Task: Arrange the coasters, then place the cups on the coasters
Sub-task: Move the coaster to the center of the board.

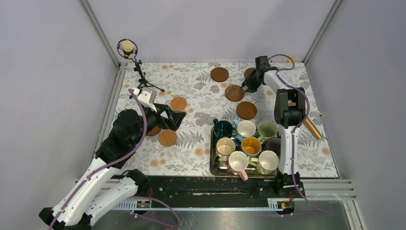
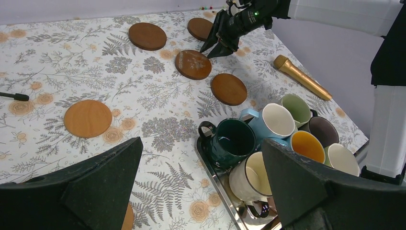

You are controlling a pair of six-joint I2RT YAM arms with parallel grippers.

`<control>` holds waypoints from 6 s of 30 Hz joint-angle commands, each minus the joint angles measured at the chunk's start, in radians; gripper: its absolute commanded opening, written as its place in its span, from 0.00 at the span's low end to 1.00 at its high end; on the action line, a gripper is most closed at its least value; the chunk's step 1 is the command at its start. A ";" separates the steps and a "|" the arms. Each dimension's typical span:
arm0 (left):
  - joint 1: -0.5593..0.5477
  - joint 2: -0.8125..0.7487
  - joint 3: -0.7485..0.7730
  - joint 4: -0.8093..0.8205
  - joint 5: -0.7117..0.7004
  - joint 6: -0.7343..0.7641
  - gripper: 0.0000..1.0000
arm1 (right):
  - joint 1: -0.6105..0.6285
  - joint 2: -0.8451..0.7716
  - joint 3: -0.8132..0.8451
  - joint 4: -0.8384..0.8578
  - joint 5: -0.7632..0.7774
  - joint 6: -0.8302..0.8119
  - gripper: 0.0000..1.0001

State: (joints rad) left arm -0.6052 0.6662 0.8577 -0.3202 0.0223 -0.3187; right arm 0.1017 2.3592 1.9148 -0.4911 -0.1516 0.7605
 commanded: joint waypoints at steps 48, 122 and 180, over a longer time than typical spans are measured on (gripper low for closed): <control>-0.005 0.001 -0.003 0.048 -0.063 0.007 0.99 | 0.194 -0.293 -0.198 0.022 0.147 -0.065 0.58; -0.004 -0.037 -0.009 0.058 -0.054 0.006 0.99 | 0.035 -0.404 -0.413 -0.037 0.219 0.108 0.74; -0.004 -0.040 -0.012 0.057 -0.064 0.007 0.99 | 0.234 -0.253 -0.302 0.159 0.060 0.254 0.69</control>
State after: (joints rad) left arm -0.6052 0.6357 0.8474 -0.3206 -0.0303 -0.3180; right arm 0.3386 2.1525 1.5433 -0.2550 -0.1429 1.1423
